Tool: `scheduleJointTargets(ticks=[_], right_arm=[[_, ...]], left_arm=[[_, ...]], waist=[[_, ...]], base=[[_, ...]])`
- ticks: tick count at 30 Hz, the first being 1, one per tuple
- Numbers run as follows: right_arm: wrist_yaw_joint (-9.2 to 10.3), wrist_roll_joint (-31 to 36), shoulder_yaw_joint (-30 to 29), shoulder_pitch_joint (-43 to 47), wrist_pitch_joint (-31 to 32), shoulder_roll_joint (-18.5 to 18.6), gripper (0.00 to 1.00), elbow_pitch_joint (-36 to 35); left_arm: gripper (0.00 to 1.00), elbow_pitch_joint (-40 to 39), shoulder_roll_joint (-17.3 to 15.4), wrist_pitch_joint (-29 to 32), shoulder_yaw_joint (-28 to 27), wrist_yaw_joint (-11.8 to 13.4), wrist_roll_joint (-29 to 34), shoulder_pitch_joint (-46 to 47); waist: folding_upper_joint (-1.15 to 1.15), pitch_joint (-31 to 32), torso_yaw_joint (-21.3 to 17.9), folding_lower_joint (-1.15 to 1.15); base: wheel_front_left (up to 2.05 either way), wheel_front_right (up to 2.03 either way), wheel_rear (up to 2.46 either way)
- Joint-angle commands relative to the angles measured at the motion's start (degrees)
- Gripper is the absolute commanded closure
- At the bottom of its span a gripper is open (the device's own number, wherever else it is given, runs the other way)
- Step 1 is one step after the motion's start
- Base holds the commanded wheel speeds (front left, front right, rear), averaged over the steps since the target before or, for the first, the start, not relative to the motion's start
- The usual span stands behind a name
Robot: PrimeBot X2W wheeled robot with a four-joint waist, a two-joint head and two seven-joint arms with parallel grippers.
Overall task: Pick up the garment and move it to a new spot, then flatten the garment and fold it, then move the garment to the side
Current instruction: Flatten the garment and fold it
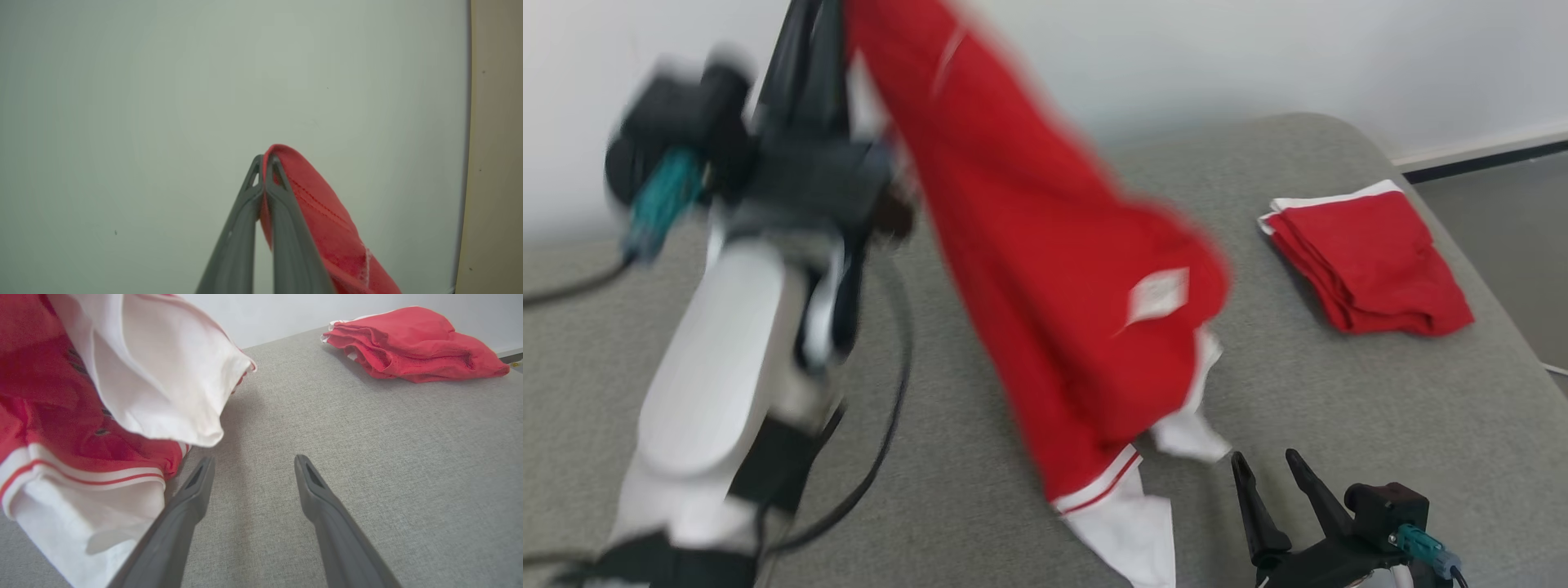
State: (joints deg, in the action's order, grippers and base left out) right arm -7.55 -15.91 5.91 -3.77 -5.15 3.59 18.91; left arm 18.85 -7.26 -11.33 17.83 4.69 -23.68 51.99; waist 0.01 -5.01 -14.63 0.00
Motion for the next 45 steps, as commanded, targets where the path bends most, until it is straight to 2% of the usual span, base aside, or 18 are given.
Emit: scheduleJointTargets(ticks=[1,6,7,8,12,15,19,20,23,24,30,35,41,45], right_arm=[[0.13,0.47,0.11,-0.26,0.10,0.06,0.00,-0.55],[0.13,0.46,0.07,-0.04,0.72,0.48,0.00,-1.14],[0.13,0.49,-0.02,0.06,0.85,0.64,0.00,-1.27],[0.13,0.56,0.14,0.07,0.95,0.71,0.00,-1.44],[0.13,0.73,0.59,0.15,1.59,0.98,0.00,-2.23],[0.13,0.85,0.72,0.37,1.95,1.03,0.00,-2.57],[0.13,0.56,0.62,1.27,2.39,1.24,0.00,-2.73],[0.13,0.45,0.80,1.54,2.47,1.19,0.00,-2.82],[0.13,0.15,1.29,1.21,2.71,1.17,0.00,-2.95],[0.13,0.15,1.29,1.21,2.71,1.17,0.00,-2.95],[0.13,-0.33,1.71,0.06,2.16,1.10,0.00,-2.62],[0.13,-0.64,1.52,-0.43,1.40,0.70,0.00,-2.03],[0.13,-1.02,1.21,-0.78,0.24,0.10,0.00,-1.14],[0.13,-1.38,1.64,-1.18,-0.77,-0.18,0.00,-0.18]], left_arm=[[1.00,0.54,-1.23,-0.31,-0.68,0.42,-0.21,-3.28],[1.00,6.23,-5.89,-0.01,-7.00,3.10,-5.51,-21.20],[0.91,7.52,-6.51,0.58,-8.03,3.42,-6.61,-23.80],[0.00,8.56,-7.20,0.62,-9.25,3.72,-7.39,-25.67],[0.00,12.47,-9.59,2.56,-11.78,4.23,-9.87,-32.04],[0.00,12.50,-11.42,3.01,-13.09,4.43,-10.45,-34.42],[0.00,8.74,-11.83,3.58,-10.82,2.10,-9.44,-35.54],[0.00,6.07,-10.96,4.69,-7.75,0.63,-8.18,-34.90],[0.00,2.65,-9.34,7.45,-2.65,-0.98,-5.81,-33.16],[0.00,2.65,-9.34,7.45,-2.65,-0.98,-5.81,-33.16],[0.00,1.32,-4.87,14.12,5.92,-4.65,-3.87,-28.87],[0.00,3.57,-1.20,18.62,8.12,-4.91,-5.32,-25.46],[0.00,6.07,0.90,21.70,9.18,-3.70,-5.87,-22.72],[0.00,7.95,0.81,23.21,9.56,-2.05,-4.92,-21.05]], waist=[[-0.01,-0.95,2.41,0.00],[-0.01,-1.62,4.76,0.00],[-0.01,-1.72,5.27,0.00],[-0.01,-1.80,5.66,0.00],[-0.01,-1.55,7.11,0.00],[-0.01,-1.15,7.89,0.00],[-0.01,-0.57,8.90,0.00],[-0.01,-0.34,8.96,0.00],[-0.01,-0.24,8.27,0.00],[-0.01,-0.24,8.27,0.00],[-0.01,-1.21,4.04,0.00],[-0.01,-2.91,-0.70,0.00],[-0.01,-4.65,-4.93,0.00],[-0.01,-5.31,-6.29,0.00]], base=[[0.00,0.00,0.00],[0.00,0.00,0.00],[0.00,0.00,0.00],[0.00,0.00,0.00],[0.00,0.00,0.00],[0.00,0.00,0.00],[0.00,0.00,0.00],[0.00,0.00,0.00],[0.00,0.00,0.00],[0.00,0.00,0.00],[0.00,0.00,0.00],[0.00,0.00,0.00],[0.00,0.00,0.00],[0.00,0.00,0.00]])
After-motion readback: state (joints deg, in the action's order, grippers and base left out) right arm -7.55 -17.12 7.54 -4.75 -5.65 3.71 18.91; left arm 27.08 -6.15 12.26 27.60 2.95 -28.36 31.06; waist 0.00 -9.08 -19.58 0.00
